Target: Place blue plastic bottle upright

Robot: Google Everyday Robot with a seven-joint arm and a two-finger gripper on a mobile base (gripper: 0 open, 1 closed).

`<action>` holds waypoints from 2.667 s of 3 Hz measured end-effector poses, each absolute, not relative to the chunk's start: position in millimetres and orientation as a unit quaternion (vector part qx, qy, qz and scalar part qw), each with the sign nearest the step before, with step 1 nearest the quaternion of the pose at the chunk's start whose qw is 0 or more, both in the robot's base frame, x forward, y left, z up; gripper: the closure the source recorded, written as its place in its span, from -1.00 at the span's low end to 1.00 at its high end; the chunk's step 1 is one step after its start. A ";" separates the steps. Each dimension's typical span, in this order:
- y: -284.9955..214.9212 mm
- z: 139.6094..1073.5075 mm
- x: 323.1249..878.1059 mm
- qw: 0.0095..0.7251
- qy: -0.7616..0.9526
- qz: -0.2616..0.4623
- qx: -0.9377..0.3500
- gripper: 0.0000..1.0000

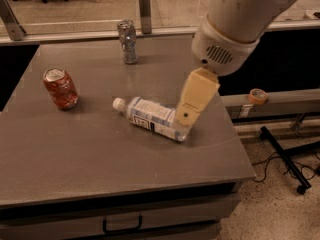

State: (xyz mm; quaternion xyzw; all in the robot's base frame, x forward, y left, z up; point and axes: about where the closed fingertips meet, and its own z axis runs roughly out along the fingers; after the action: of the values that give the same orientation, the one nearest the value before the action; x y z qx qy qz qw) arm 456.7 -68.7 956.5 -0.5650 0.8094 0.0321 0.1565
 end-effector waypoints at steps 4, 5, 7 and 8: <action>44.4 859.3 481.7 0.105 0.829 0.014 -0.549 -1.00; 46.3 844.7 494.0 0.110 0.830 0.025 -0.547 -1.00; 56.4 837.4 501.9 0.127 0.807 0.044 -0.575 -0.15; 57.7 836.6 503.5 0.131 0.796 0.049 -0.589 0.31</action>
Offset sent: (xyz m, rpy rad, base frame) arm 0.0101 0.1195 -0.1102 -0.1709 0.0957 -0.0709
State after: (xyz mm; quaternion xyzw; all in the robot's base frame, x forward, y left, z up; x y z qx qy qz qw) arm 503.5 57.7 836.6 -0.5889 0.7960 0.0493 0.1309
